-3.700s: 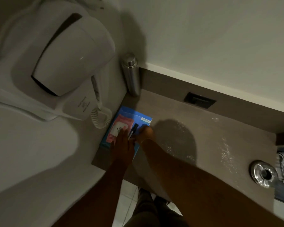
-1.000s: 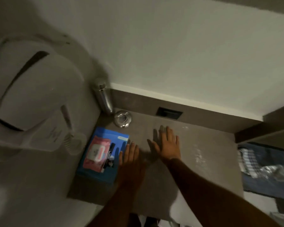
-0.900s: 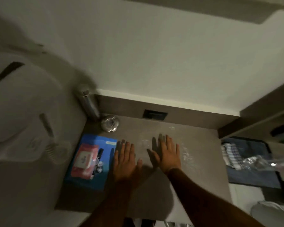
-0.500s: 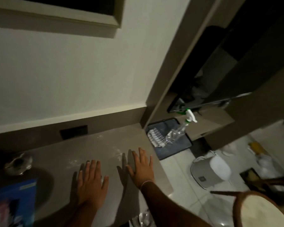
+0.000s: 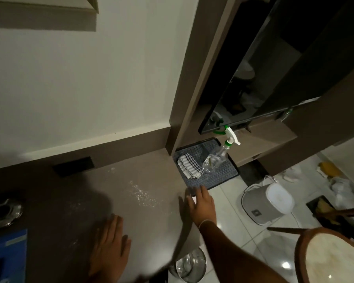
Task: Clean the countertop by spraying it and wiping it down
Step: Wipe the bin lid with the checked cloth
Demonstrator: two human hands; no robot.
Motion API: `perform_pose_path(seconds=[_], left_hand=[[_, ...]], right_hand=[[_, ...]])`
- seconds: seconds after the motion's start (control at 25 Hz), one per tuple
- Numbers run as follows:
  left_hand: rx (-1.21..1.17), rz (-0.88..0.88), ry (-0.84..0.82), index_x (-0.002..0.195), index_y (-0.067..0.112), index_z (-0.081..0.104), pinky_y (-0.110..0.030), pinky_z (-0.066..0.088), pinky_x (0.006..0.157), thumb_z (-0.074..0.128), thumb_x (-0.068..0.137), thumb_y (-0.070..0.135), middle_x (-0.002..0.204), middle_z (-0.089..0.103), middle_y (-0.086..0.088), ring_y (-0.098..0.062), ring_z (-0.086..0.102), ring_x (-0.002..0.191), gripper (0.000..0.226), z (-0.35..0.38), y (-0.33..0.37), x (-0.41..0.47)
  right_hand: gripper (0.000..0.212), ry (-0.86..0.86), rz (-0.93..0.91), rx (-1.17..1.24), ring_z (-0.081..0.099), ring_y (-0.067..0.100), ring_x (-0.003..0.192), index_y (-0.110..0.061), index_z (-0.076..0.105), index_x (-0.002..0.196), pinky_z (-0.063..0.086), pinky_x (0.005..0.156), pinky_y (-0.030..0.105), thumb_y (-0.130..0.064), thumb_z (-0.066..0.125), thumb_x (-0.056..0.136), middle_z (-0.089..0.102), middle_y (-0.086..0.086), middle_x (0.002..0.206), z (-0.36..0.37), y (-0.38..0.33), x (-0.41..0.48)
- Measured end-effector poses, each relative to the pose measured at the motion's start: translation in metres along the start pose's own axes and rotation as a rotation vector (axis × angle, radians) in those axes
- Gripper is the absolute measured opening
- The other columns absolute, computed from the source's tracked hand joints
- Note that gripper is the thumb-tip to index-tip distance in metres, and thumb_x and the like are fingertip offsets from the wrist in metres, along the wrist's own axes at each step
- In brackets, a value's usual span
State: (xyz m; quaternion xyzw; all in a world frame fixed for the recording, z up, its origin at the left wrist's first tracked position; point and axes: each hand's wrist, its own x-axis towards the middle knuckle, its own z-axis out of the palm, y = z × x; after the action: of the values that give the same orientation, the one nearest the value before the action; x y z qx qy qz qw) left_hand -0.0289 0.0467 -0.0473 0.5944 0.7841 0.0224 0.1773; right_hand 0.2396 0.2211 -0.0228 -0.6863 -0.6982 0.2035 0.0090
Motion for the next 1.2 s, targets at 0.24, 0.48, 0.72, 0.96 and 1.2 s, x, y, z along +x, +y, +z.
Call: perform_pose_path(seconds=[0.24,0.48,0.72,0.96,1.2], left_hand=[[0.021,-0.006,0.008,0.133,0.000,0.062,-0.050,0.027,0.110,0.009,0.100,0.058,0.140,0.059,-0.025,-0.046,0.057,0.128,0.085,0.004,0.032,0.017],[0.105,0.042,0.048,0.134,0.000,0.061,-0.056,0.038,0.107,0.019,0.103,0.055,0.140,0.060,-0.023,-0.042,0.054,0.132,0.076,0.017,0.042,0.025],[0.084,0.009,0.080,0.149,0.009,0.048,-0.056,0.034,0.115,0.041,0.098,0.050,0.161,0.037,-0.015,-0.037,0.037,0.148,0.066,0.032,0.035,0.015],[0.044,-0.017,0.042,0.151,0.011,0.044,-0.058,0.028,0.119,0.018,0.102,0.057,0.164,0.031,-0.013,-0.033,0.030,0.151,0.072,0.025,0.051,0.025],[-0.075,-0.169,0.040,0.159,0.020,0.026,-0.054,0.019,0.125,0.033,0.100,0.055,0.169,0.020,-0.005,-0.024,0.016,0.156,0.070,0.017,0.062,0.042]], right_hand=[[0.045,-0.050,-0.037,0.086,0.048,0.034,0.141,-0.007,0.057,0.144,0.040,0.117,0.039,-0.035,0.047,0.110,0.046,0.016,0.157,-0.017,0.002,0.115],[0.042,-0.136,-0.083,0.064,0.048,0.038,0.139,-0.002,0.053,0.145,0.039,0.116,0.038,-0.019,0.044,0.108,0.042,0.021,0.157,-0.008,0.005,0.195],[0.046,-0.203,-0.004,0.086,0.044,0.045,0.140,-0.001,0.047,0.145,0.037,0.118,0.045,-0.013,0.053,0.101,0.038,0.027,0.155,0.010,0.013,0.232],[0.060,-0.136,0.048,0.085,0.049,0.045,0.135,-0.001,0.040,0.145,0.040,0.115,0.047,-0.010,0.067,0.092,0.046,0.028,0.147,0.021,0.011,0.243],[0.040,-0.047,0.149,0.417,0.068,0.038,0.117,-0.006,0.066,0.131,0.055,0.103,0.047,-0.010,0.070,0.091,0.069,0.020,0.129,0.011,0.009,0.228]])
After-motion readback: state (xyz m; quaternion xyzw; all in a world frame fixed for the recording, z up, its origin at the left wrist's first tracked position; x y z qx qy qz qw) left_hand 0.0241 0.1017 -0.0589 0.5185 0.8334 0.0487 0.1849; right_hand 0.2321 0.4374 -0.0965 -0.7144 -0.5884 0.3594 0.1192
